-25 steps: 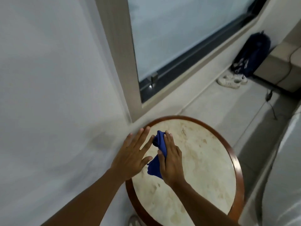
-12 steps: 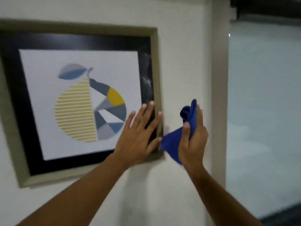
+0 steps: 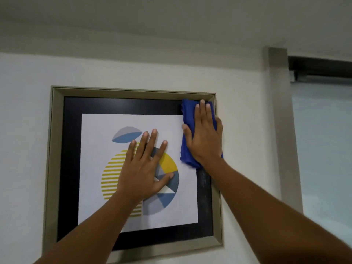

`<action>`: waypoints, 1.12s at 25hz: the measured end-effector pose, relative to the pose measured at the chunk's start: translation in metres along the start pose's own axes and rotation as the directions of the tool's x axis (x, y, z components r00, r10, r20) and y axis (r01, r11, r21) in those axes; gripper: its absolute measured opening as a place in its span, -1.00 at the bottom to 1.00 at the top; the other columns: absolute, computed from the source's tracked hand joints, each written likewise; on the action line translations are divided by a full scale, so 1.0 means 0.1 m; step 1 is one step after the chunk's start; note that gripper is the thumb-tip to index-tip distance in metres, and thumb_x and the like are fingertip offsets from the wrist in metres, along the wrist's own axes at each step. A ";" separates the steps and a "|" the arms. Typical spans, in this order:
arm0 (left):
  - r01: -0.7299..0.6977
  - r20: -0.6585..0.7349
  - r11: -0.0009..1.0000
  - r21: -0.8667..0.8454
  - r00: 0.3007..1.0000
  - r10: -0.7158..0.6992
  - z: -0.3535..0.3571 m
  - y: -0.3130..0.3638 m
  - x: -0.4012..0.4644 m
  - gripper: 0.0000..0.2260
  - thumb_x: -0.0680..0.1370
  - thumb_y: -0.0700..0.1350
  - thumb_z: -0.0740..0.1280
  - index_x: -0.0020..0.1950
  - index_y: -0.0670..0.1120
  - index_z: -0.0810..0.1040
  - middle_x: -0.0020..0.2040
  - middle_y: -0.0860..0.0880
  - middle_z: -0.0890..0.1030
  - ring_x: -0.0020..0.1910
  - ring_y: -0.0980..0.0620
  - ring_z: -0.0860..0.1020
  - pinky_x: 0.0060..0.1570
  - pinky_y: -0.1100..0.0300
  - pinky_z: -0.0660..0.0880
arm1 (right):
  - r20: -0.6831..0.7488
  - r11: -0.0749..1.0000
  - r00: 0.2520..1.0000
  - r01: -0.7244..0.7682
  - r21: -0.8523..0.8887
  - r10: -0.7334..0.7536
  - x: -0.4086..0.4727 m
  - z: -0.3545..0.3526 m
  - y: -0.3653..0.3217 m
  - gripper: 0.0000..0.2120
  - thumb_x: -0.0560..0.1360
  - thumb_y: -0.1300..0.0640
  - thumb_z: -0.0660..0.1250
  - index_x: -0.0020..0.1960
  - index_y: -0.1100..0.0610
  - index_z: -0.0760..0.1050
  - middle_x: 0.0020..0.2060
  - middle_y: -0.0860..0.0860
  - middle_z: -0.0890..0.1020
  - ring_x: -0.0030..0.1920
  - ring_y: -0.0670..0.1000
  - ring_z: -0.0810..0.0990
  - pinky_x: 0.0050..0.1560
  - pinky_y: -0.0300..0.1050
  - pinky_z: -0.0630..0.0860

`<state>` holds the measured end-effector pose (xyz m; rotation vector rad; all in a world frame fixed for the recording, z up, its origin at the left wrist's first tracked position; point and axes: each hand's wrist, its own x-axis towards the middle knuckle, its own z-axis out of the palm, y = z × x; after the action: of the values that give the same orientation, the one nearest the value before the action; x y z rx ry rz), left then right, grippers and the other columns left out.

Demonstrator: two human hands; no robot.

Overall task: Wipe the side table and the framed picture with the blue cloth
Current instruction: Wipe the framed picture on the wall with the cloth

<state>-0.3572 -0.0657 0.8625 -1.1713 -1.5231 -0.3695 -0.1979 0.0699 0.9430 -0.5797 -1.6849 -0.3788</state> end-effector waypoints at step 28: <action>-0.069 -0.117 0.997 -0.021 0.991 0.067 0.21 0.12 -0.51 -0.22 0.57 0.39 0.13 0.63 -0.08 0.23 0.67 -0.20 0.13 0.64 -0.24 0.11 0.55 -0.28 0.10 | 0.144 0.996 0.985 -0.090 -0.022 0.093 -1.50 0.27 0.03 -0.14 0.57 -0.41 -0.03 0.61 0.21 0.09 0.62 0.07 0.07 0.61 0.09 0.06 0.47 0.14 0.16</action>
<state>-0.3649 -0.0683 0.8065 -1.1975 -1.3783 -0.4045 -0.1997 0.0625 0.7902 -0.7080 -1.7884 -0.2894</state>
